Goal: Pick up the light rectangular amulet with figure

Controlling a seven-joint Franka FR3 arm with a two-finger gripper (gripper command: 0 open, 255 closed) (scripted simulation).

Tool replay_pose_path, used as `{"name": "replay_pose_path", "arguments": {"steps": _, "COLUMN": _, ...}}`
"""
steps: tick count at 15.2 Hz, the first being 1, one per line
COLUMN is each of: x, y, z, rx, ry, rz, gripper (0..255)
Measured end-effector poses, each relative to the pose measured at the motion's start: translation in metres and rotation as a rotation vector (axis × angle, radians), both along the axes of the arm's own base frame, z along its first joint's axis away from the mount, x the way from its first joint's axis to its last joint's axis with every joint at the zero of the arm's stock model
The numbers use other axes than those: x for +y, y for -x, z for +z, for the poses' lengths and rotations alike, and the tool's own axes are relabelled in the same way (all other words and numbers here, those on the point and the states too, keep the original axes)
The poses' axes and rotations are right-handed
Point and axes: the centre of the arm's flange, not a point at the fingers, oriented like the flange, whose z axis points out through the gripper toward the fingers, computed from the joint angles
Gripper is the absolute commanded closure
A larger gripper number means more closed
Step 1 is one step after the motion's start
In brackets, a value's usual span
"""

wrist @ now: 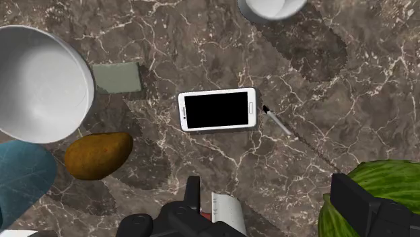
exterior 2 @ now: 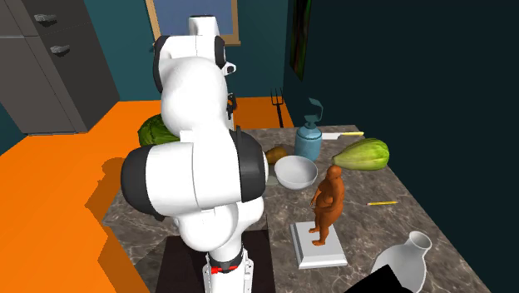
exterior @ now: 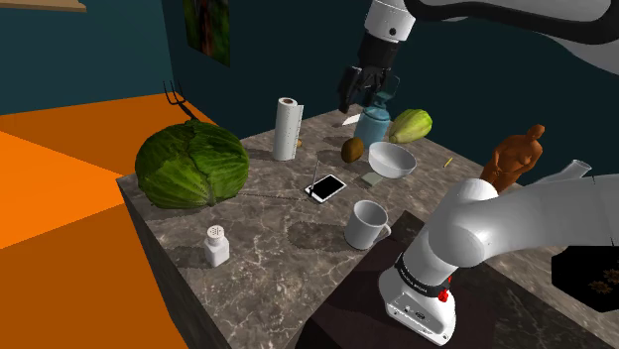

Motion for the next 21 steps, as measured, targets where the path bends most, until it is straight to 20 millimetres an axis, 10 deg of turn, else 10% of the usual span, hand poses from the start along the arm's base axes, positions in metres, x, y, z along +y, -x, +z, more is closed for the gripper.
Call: {"name": "replay_pose_path", "arguments": {"steps": 21, "x": -0.145, "y": 0.024, "z": -0.198, "rx": 0.082, "ry": -0.069, "rz": -0.844, "gripper": 0}}
